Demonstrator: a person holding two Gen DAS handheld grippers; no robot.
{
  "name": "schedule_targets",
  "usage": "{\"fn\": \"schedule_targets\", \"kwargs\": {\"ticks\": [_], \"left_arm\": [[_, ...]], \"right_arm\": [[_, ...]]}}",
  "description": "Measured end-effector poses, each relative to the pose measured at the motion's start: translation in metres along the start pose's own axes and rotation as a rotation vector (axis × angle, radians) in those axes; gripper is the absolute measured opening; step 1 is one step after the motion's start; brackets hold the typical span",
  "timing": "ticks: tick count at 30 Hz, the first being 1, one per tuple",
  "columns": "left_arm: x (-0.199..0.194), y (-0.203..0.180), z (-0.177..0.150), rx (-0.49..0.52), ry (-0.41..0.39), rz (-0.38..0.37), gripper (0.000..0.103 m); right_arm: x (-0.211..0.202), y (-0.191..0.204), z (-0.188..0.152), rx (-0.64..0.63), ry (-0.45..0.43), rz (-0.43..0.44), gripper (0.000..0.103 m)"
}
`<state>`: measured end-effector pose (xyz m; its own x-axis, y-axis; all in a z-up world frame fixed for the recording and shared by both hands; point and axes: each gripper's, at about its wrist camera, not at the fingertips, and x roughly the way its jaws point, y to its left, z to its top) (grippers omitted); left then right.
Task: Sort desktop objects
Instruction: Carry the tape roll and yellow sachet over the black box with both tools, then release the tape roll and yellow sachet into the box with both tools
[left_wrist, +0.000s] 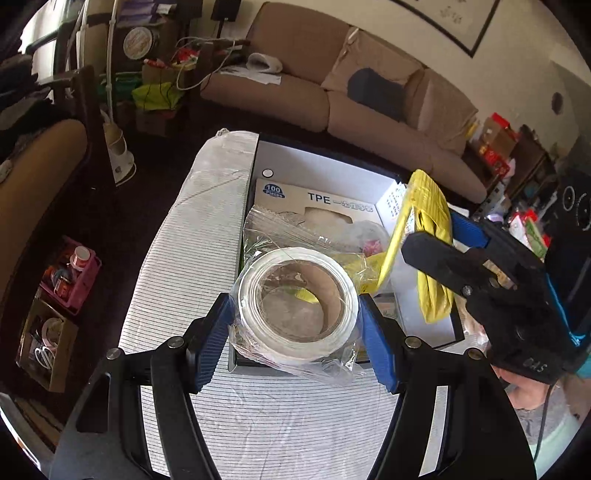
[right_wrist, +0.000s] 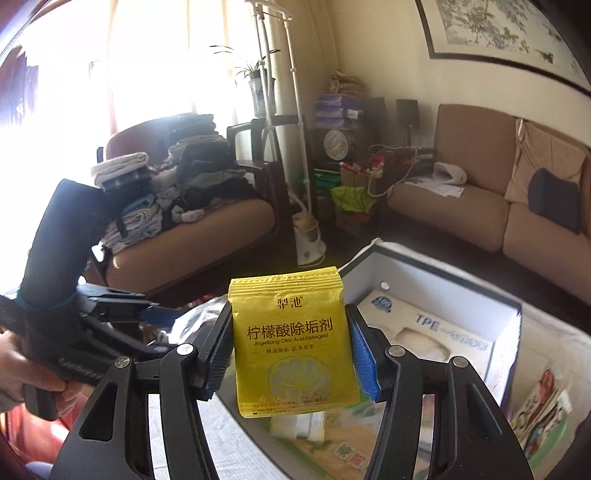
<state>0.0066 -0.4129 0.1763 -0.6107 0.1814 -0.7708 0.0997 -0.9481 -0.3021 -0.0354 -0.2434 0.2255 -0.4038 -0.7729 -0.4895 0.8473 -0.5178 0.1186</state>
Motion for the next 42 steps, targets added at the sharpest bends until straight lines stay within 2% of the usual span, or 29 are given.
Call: {"fn": "schedule_targets", "kwargs": {"ticks": [4, 7, 11, 16, 19, 21, 23, 24, 27, 29, 32, 35, 39, 42], "left_arm": [[0.010, -0.008, 0.000, 0.023, 0.009, -0.015, 0.064], [0.019, -0.018, 0.000, 0.039, 0.020, -0.018, 0.063], [0.023, -0.033, 0.004, 0.062, 0.018, -0.020, 0.062], [0.031, -0.054, 0.010, 0.109, 0.039, 0.005, 0.063], [0.040, -0.054, 0.013, 0.095, 0.068, -0.001, 0.063], [0.045, -0.049, 0.013, 0.072, 0.086, -0.001, 0.062], [0.048, -0.044, 0.011, 0.055, 0.097, -0.008, 0.062], [0.048, -0.043, 0.009, 0.051, 0.101, -0.010, 0.063], [0.048, -0.041, 0.002, 0.055, 0.109, -0.013, 0.062], [0.048, -0.043, -0.001, 0.056, 0.114, -0.019, 0.062], [0.046, -0.050, -0.006, 0.066, 0.120, -0.032, 0.062], [0.044, -0.061, -0.014, 0.099, 0.114, -0.024, 0.063], [0.047, -0.079, -0.032, 0.160, 0.125, 0.032, 0.064], [0.045, -0.087, -0.043, 0.186, 0.117, 0.074, 0.064]], "right_arm": [[-0.018, -0.015, -0.036, -0.017, 0.050, -0.005, 0.059], [-0.027, -0.035, -0.064, 0.026, 0.106, -0.036, 0.059], [-0.042, -0.055, -0.087, 0.077, 0.124, -0.078, 0.059], [-0.041, -0.067, -0.085, 0.039, 0.163, -0.177, 0.059], [-0.031, -0.076, -0.078, 0.044, 0.183, -0.183, 0.060], [-0.018, -0.076, -0.079, 0.030, 0.253, -0.176, 0.062], [-0.009, -0.071, -0.081, -0.008, 0.322, -0.232, 0.063], [-0.009, -0.069, -0.082, -0.014, 0.333, -0.231, 0.063], [-0.030, -0.072, -0.081, 0.039, 0.265, -0.199, 0.067], [-0.048, -0.084, -0.080, 0.138, 0.214, -0.168, 0.068], [-0.074, -0.100, -0.078, 0.245, 0.161, -0.166, 0.068], [-0.094, -0.104, -0.079, 0.271, 0.168, -0.197, 0.068], [-0.108, -0.095, -0.083, 0.238, 0.196, -0.223, 0.068], [-0.111, -0.086, -0.085, 0.238, 0.198, -0.209, 0.068]]}}
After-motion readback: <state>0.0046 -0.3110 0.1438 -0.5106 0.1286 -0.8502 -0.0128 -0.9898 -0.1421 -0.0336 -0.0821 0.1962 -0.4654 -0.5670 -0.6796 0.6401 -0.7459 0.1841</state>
